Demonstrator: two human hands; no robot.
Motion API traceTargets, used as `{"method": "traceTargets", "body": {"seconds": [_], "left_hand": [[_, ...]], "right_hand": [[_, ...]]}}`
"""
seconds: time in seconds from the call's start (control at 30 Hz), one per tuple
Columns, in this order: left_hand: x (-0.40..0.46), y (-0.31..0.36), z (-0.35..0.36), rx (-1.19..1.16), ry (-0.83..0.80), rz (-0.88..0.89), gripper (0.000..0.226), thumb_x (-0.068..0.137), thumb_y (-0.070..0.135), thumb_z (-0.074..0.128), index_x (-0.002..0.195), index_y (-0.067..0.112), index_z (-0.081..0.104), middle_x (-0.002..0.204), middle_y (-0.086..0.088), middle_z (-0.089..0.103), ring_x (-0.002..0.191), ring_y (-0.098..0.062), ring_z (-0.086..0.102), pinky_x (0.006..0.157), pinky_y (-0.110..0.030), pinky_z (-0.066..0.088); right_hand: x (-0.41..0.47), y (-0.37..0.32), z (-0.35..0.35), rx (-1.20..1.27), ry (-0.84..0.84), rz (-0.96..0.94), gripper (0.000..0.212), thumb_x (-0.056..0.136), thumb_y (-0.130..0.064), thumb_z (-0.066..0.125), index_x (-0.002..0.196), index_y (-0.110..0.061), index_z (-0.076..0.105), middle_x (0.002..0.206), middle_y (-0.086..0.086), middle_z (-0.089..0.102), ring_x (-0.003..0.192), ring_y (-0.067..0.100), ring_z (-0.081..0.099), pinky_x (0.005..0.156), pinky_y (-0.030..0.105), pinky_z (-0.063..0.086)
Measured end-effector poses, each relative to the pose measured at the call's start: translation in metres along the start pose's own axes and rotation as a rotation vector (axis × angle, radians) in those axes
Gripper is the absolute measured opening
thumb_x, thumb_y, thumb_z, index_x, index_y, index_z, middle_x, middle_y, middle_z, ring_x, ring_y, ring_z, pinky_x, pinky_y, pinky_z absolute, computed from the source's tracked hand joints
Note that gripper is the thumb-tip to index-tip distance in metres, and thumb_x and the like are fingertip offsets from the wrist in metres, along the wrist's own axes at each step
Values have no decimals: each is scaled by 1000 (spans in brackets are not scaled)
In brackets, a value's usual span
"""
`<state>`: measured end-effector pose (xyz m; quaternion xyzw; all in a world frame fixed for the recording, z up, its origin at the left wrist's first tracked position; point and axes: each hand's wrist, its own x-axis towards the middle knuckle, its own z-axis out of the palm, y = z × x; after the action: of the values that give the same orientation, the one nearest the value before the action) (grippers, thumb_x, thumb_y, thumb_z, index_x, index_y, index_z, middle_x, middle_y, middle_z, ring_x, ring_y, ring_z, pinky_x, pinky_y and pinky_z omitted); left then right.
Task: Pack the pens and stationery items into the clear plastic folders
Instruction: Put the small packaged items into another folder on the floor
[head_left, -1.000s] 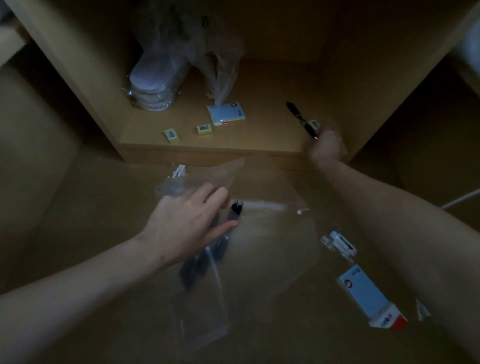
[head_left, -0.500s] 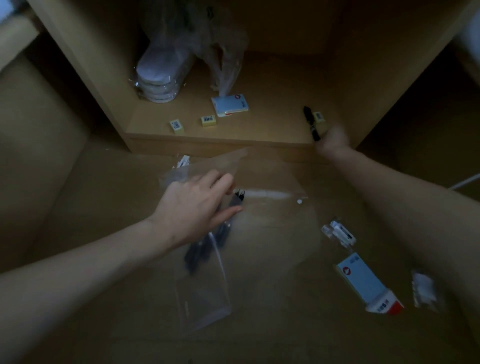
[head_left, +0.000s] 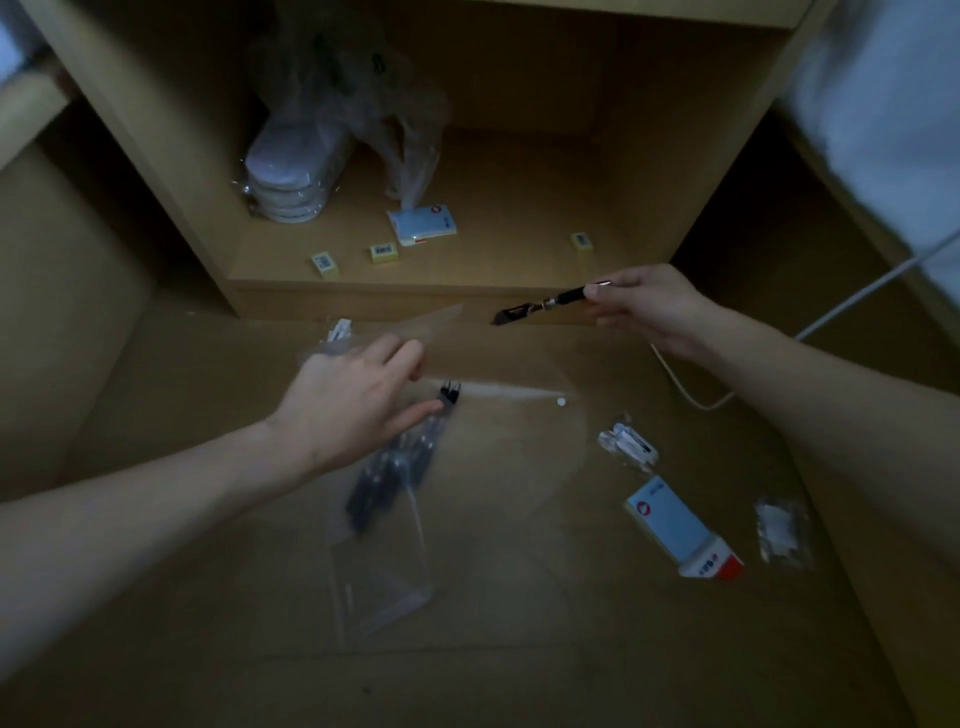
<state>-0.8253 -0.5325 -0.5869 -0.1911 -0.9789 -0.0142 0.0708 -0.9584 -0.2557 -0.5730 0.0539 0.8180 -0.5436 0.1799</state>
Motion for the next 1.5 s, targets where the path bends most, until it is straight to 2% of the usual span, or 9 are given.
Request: {"method": "traceTargets", "body": {"seconds": [0.33, 0.6, 0.73, 0.9, 1.17, 1.23, 1.33, 1.4, 1.5], "left_hand": [[-18, -2, -5, 41, -56, -19, 56, 84, 64, 20, 108, 22, 47, 107, 4, 54, 78, -8, 54, 45, -16, 31], [-19, -1, -1, 40, -10, 23, 54, 86, 63, 26, 103, 18, 50, 100, -1, 58, 70, -10, 53, 41, -17, 21], [-21, 1, 3, 47, 13, 52, 50, 87, 61, 31, 98, 17, 52, 94, -3, 60, 67, -13, 57, 37, -16, 22], [-22, 2, 9, 4, 73, 89, 45, 90, 58, 35, 95, 17, 50, 93, -5, 61, 66, -17, 62, 32, -23, 39], [-27, 3, 11, 1, 128, 129, 40, 90, 56, 33, 94, 19, 47, 96, -3, 63, 67, -15, 63, 31, -18, 33], [-29, 2, 11, 17, 135, 125, 39, 90, 56, 34, 93, 19, 46, 96, -3, 63, 67, -15, 63, 32, -17, 26], [-29, 2, 12, 16, 142, 125, 38, 90, 56, 34, 93, 19, 45, 94, -2, 62, 66, -16, 63, 33, -18, 27], [-28, 1, 13, 8, 145, 131, 40, 91, 56, 34, 93, 18, 46, 94, -3, 62, 66, -16, 63, 32, -17, 27], [-26, 2, 15, 13, 153, 139, 41, 91, 56, 34, 93, 18, 48, 94, -4, 63, 65, -16, 63, 30, -19, 32]], "right_hand": [[3, -23, 20, 360, 284, -224, 26, 91, -17, 60, 117, -11, 59, 111, 5, 65, 96, 13, 67, 81, 24, 55], [-16, -11, 47, 290, -88, 58, 28, 90, -9, 61, 115, 2, 57, 95, 13, 68, 76, 17, 66, 65, 24, 57], [-9, 6, 67, 58, -242, 300, 7, 88, -6, 62, 90, 0, 62, 80, 13, 69, 51, 11, 66, 53, 24, 56], [11, 40, 111, -179, -319, 531, 19, 94, -10, 57, 76, -3, 56, 42, 4, 61, 34, 9, 58, 39, 23, 50], [16, 61, 152, -255, -343, 562, 29, 99, -9, 48, 70, -3, 49, 38, 6, 56, 27, 10, 52, 34, 22, 45], [18, 61, 151, -207, -333, 538, 28, 99, -8, 46, 72, -4, 50, 52, 8, 60, 29, 8, 53, 35, 20, 46], [19, 65, 141, -180, -234, 454, 25, 97, -2, 47, 72, -3, 49, 40, 4, 56, 27, 7, 50, 32, 18, 42], [25, 71, 129, -201, -88, 346, 19, 92, 3, 51, 74, -3, 49, 47, 10, 54, 27, 10, 48, 29, 18, 39], [32, 80, 105, -322, 113, 237, 15, 93, -5, 49, 80, -2, 57, 66, 18, 58, 47, 23, 59, 48, 32, 52]]}}
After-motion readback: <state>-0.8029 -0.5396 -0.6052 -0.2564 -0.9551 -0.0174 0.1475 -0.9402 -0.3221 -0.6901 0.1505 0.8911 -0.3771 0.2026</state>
